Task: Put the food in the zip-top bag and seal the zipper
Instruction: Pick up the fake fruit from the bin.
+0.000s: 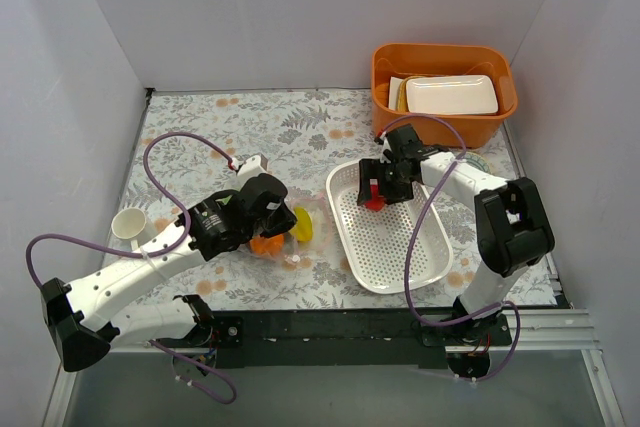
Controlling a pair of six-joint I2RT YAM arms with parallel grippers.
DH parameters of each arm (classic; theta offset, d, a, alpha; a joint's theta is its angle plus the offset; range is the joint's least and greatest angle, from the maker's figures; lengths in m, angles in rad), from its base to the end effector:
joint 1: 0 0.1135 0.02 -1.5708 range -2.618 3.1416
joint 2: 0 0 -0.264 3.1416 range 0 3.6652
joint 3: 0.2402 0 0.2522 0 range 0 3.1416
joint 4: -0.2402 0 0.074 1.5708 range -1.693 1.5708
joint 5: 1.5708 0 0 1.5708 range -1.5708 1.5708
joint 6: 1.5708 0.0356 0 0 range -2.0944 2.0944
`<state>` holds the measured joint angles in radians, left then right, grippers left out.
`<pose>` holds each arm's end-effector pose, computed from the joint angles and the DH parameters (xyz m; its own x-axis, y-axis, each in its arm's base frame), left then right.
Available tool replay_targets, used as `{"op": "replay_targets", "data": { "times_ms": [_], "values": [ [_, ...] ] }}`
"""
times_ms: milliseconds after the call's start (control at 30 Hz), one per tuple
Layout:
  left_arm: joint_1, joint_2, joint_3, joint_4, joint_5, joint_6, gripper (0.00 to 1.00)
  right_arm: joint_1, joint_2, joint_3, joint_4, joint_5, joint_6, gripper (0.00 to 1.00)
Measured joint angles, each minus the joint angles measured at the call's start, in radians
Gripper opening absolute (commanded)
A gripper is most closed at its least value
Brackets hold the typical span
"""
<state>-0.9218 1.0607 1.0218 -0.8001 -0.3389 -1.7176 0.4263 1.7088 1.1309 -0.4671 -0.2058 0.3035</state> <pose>0.1364 -0.1602 0.3143 -0.5447 -0.8256 -0.1469 -0.5351 0.4771 -0.6972 0.3147 0.1509 0.1973 -0.9004 -0.0876 -0.4261 -0.2400 0.9170 0.3187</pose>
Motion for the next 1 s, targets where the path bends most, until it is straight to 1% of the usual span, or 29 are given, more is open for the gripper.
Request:
{"op": "replay_targets", "data": {
  "times_ms": [100, 333, 467, 633, 833, 1000],
  "values": [
    [0.000, 0.000, 0.000, 0.000, 0.000, 0.000, 0.00, 0.000, 0.006, -0.003, 0.001, -0.011, 0.004, 0.93],
    [0.000, 0.000, 0.000, 0.000, 0.000, 0.000, 0.00, 0.006, 0.008, -0.030, 0.017, -0.035, 0.005, 0.96],
    [0.000, 0.002, 0.000, 0.001, 0.000, 0.000, 0.00, 0.008, 0.002, -0.035, 0.003, -0.012, 0.002, 0.98],
    [0.000, 0.011, 0.000, 0.001, 0.003, 0.000, 0.00, 0.009, -0.019, -0.033, -0.005, 0.032, -0.016, 0.98],
    [0.000, 0.011, 0.000, 0.002, 0.007, 0.000, 0.00, 0.009, -0.013, 0.036, -0.013, 0.091, -0.063, 0.98],
    [0.000, 0.011, 0.000, 0.000, 0.007, 0.000, 0.00, 0.009, 0.026, 0.099, -0.006, 0.102, -0.108, 0.98]
  ]
}}
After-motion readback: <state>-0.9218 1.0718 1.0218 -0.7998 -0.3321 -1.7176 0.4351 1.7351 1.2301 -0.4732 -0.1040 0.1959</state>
